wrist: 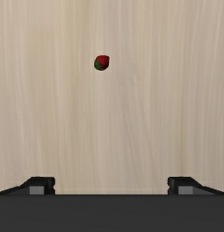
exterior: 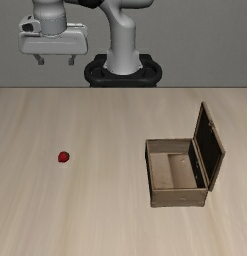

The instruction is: Pick up the strawberry and place it in the box

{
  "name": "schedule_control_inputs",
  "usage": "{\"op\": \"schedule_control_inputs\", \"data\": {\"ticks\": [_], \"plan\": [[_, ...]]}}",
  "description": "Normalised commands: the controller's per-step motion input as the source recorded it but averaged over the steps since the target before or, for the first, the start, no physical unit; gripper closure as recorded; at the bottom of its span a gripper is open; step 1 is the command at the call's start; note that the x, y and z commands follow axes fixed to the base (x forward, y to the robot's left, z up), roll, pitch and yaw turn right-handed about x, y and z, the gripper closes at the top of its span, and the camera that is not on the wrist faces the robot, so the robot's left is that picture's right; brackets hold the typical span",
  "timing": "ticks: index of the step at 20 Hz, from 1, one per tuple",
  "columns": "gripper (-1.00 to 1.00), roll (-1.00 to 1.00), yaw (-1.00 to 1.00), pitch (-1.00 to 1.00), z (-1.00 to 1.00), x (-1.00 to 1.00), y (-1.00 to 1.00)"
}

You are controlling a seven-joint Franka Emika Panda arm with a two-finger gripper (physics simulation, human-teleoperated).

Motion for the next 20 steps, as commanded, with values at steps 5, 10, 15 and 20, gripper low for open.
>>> {"op": "schedule_control_inputs", "data": {"ticks": [5,10,15,20], "plan": [[-1.0,0.0,0.0,0.0,0.0,1.0,0.0],[-1.0,0.0,0.0,0.0,0.0,1.0,0.0],[-1.0,0.0,0.0,0.0,0.0,0.8,0.2],[-1.0,0.0,0.0,0.0,-0.4,-0.4,0.2]]}}
